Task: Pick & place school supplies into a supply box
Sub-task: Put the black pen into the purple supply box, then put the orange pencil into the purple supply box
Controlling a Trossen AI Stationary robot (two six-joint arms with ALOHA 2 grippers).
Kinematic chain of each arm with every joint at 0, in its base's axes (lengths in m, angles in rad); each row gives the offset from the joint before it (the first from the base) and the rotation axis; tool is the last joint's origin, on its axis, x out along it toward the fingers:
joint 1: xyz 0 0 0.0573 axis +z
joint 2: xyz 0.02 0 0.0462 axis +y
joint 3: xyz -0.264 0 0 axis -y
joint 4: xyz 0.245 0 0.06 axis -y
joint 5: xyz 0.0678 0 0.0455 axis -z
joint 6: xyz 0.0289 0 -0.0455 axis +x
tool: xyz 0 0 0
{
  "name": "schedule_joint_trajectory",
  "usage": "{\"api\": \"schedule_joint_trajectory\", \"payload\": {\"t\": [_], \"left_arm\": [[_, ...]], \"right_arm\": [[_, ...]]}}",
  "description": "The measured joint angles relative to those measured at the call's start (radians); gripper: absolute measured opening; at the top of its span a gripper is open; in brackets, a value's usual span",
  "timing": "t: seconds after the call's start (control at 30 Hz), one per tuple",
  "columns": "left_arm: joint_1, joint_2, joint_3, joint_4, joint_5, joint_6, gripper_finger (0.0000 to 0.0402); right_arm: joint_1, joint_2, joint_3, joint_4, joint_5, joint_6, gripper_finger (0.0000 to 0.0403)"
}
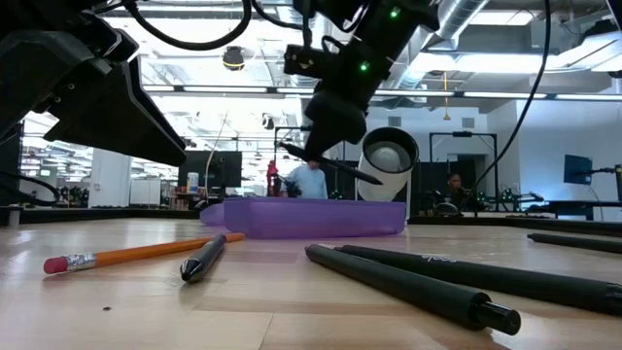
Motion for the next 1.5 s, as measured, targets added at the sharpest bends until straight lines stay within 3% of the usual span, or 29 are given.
{"api": "schedule_joint_trajectory", "payload": {"t": [0.4,0.7,0.9,1.3,1.5], "left_arm": [[0.000,0.000,0.000,-0.001,0.000,0.000,0.0121],[0.000,0.000,0.000,-0.001,0.001,0.000,0.0121],[0.001,0.000,0.000,0.002,0.065,0.030,0.0121],[0.021,0.000,0.002,0.050,0.107,0.076,0.0121],[0.042,0.000,0.002,0.132,0.152,0.169,0.0121]], "right_arm": [[-0.005,0.000,0.000,0.009,-0.045,0.000,0.0075],[0.033,-0.002,0.000,-0.011,-0.009,-0.012,0.0098],[0.145,-0.058,-0.001,-0.133,0.064,0.028,0.0100],[0.452,-0.132,0.000,-0.371,0.069,0.361,0.0100],[0.548,-0.131,0.000,-0.430,0.156,0.496,0.0100]]}}
